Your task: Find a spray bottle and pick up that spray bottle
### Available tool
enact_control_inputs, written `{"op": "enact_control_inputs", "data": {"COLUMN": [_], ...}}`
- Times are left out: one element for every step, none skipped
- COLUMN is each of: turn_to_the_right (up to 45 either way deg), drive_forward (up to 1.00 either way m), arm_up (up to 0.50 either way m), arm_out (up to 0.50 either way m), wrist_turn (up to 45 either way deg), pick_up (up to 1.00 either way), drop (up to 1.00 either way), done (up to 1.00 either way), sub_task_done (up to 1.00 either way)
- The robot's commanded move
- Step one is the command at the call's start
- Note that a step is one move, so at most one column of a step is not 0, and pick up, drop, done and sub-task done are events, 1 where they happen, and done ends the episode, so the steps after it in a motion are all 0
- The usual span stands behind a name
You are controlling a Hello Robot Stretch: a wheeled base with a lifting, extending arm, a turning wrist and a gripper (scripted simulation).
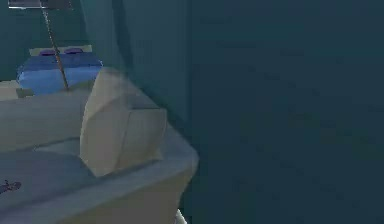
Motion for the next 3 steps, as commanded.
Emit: {"op": "enact_control_inputs", "data": {"turn_to_the_right": [45.0,45.0,45.0], "drive_forward": [0.0,0.0,0.0], "arm_up": [0.0,0.0,0.0], "arm_out": [0.0,0.0,0.0], "wrist_turn": [0.0,0.0,0.0], "pick_up": [0.0,0.0,0.0], "drop": [0.0,0.0,0.0], "done": [0.0,0.0,0.0], "sub_task_done": [0.0,0.0,0.0]}}
